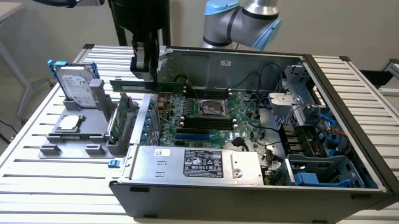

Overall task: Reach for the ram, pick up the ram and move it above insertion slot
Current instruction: 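Pick up the ram and move it above insertion slot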

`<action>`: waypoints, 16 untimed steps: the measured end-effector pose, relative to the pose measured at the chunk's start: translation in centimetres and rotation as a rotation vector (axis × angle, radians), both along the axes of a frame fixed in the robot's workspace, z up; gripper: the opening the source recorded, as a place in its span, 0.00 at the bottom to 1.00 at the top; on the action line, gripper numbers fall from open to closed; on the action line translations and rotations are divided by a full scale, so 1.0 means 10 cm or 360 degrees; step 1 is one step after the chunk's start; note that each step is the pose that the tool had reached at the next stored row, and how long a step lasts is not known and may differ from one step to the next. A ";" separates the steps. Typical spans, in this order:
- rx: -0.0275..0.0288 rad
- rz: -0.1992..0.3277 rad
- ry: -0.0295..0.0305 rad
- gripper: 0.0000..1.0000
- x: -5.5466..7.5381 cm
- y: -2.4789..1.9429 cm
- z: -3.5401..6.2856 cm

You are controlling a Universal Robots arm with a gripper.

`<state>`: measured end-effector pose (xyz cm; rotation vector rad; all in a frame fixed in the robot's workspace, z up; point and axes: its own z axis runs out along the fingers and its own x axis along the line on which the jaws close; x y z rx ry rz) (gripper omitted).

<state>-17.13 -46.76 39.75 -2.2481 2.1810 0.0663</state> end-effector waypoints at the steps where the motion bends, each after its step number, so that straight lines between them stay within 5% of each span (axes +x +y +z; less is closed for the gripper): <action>1: 0.00002 0.0000 0.00001 0.14 0.05 0.005 0.000; 8: 0.00008 0.0000 0.00001 0.14 0.36 0.055 0.000; 16: 0.00008 0.0000 0.00000 0.14 0.64 0.195 -0.003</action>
